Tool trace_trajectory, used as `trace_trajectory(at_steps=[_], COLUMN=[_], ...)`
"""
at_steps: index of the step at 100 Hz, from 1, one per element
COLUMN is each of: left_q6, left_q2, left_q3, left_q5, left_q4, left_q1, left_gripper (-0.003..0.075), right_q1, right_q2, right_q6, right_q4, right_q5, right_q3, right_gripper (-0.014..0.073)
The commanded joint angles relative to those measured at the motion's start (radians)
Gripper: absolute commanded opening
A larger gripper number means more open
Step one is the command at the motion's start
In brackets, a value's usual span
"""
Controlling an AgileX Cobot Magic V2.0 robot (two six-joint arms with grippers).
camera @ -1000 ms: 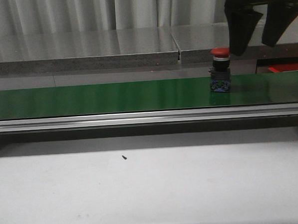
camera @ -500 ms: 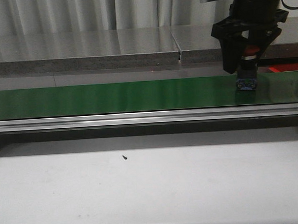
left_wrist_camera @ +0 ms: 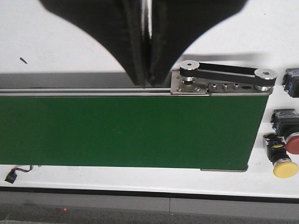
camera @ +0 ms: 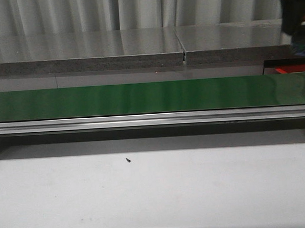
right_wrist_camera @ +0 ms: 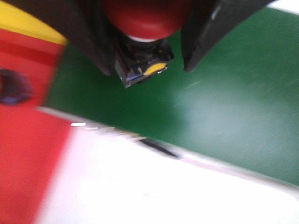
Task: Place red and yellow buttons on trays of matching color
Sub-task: 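Grasp the second red button at the belt end with the right gripper, then lower the held red button into the red tray and release it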
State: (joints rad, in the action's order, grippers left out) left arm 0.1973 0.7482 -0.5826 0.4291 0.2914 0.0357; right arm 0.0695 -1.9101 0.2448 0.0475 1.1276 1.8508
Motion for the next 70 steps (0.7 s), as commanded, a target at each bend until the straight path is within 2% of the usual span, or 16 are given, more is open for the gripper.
trace_trajectory(at_steps=[1, 16, 30, 45, 70], left_q6=[-0.008, -0.008, -0.008, -0.008, -0.008], left_q2=[-0.004, -0.004, -0.004, -0.004, -0.004], left_q3=[-0.026, -0.026, -0.026, -0.026, -0.026], left_q5=[-0.071, -0.071, -0.071, -0.071, -0.071], left_q4=[0.018, 0.018, 0.018, 0.018, 0.018], left_q1=[0.009, 0.009, 0.009, 0.009, 0.009], left_gripper=[-0.0019, -0.0019, -0.0019, -0.0019, -0.0019], right_q1=[0.101, 0.279, 0.388, 0.448, 0.482], right_q2=[0.06, 0.02, -0.074, -0.178, -0.314], right_q6=[0.008, 0.059, 0.065, 0.065, 0.065], right_q4=[0.025, 0.139, 0.221, 0.223, 0.223], right_q5=[-0.01, 0.005, 0.021, 0.017, -0.027], right_q3=[0.096, 0.205, 0.311, 0.397, 0.398], right_gripper=[0.0092, 0.0092, 0.0092, 0.0092, 0.0092])
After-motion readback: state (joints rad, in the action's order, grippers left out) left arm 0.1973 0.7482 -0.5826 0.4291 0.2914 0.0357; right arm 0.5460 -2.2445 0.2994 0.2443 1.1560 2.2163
